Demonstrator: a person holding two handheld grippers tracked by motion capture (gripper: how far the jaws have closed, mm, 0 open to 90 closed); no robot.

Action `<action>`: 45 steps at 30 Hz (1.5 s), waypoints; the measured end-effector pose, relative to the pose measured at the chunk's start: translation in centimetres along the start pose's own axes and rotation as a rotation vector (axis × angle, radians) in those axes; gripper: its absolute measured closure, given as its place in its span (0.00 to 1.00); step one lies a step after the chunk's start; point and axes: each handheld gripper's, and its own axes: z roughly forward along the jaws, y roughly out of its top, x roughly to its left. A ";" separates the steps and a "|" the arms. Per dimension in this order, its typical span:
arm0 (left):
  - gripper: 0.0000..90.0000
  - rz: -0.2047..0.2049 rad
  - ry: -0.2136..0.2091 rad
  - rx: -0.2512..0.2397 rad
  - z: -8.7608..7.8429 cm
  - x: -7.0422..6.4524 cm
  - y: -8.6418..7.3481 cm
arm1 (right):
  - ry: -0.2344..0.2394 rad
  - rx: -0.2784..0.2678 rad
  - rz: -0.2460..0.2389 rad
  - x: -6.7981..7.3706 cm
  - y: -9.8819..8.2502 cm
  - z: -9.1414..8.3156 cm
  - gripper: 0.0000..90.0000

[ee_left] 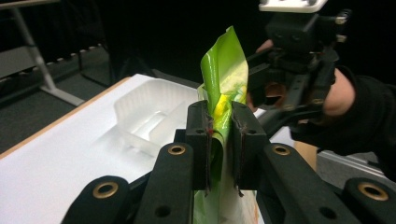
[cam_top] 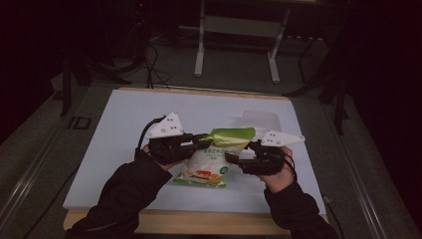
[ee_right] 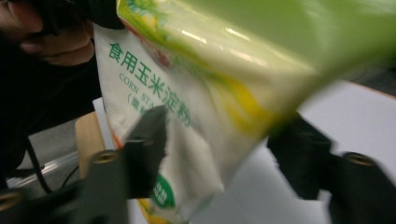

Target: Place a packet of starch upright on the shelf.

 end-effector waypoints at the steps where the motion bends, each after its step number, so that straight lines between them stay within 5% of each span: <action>1: 0.89 -0.003 -0.007 0.004 0.1 -0.1 0.0 | 0.008 0.013 -0.007 0.0 0.0 0.1 0.57; 6: 0.89 0.016 0.007 0.025 0.7 -0.5 -0.2 | 0.020 0.077 -0.066 0.6 0.2 0.3 0.87; 18: 0.89 -0.048 -0.031 -0.016 0.4 0.6 -1.0 | 0.044 0.063 -0.045 0.4 1.0 -0.4 0.94; 24: 0.85 -0.059 -0.057 -0.040 0.2 1.0 -0.8 | 0.040 0.048 -0.076 0.5 1.8 -1.1 0.94; 28: 0.62 -0.095 -0.072 -0.080 -0.3 1.7 -0.9 | 0.030 0.055 -0.085 0.4 2.0 -1.5 0.94; 33: 0.39 -0.093 -0.061 -0.084 -0.5 1.9 -1.4 | 0.003 0.037 -0.087 -0.1 2.4 -2.1 0.95; 36: 0.16 -0.097 -0.021 -0.083 -0.5 1.8 -2.0 | -0.009 0.001 -0.051 -1.1 3.0 -3.2 0.95; 45: 0.03 -0.103 0.017 -0.073 -1.0 2.1 -4.5 | -0.073 -0.066 -0.043 -2.7 4.5 -5.4 0.95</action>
